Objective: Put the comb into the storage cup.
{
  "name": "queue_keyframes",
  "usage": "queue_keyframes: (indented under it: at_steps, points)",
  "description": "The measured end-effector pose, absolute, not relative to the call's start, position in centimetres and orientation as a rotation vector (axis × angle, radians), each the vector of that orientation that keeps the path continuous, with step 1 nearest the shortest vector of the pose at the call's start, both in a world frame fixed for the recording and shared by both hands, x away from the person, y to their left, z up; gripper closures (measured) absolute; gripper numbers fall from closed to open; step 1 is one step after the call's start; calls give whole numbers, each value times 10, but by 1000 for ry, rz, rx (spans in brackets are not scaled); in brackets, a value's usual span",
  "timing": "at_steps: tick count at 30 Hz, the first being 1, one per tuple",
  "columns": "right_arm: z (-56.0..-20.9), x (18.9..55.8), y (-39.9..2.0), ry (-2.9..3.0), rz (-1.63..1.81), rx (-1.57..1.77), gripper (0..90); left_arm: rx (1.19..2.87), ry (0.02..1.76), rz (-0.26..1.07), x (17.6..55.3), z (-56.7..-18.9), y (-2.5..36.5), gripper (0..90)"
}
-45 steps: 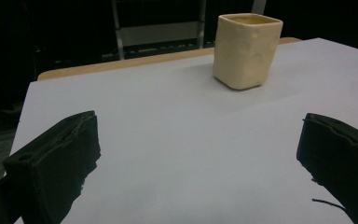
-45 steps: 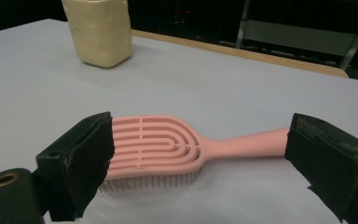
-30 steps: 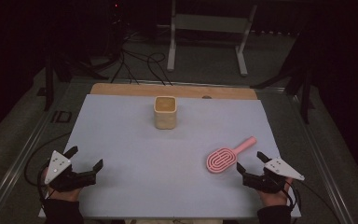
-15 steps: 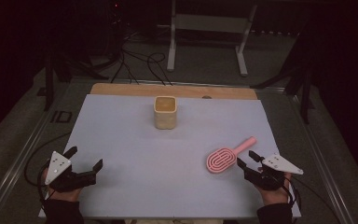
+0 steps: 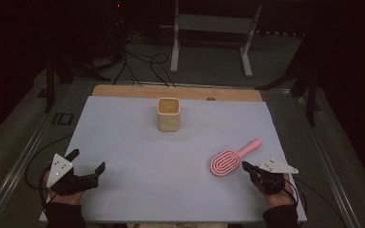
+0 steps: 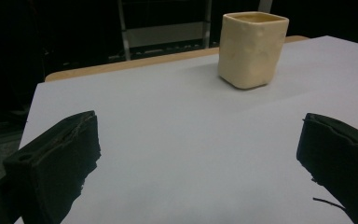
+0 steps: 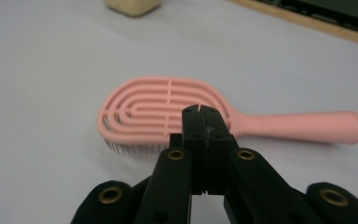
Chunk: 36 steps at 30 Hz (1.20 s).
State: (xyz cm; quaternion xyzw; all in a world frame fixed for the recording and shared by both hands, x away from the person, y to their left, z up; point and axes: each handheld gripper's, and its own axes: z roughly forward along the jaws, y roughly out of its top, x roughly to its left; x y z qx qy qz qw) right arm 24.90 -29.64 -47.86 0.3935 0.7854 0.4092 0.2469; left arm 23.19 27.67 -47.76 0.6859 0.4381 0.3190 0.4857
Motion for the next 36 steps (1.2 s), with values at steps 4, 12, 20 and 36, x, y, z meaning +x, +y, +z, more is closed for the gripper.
queue_keyframes:
  at_steps: [4,12,20,36]
  points:
    - [-488,248,-291,2200,1068,1054,900,1674,1060,779,232,-477,276,1]
    - [-497,248,-273,2295,1001,969,900,1669,1065,779,232,-478,277,1]
    - [-499,250,-258,2332,978,920,900,1672,1064,782,232,-478,276,1]
    - [-499,280,-228,2315,932,951,899,1691,1067,791,233,-479,274,1]
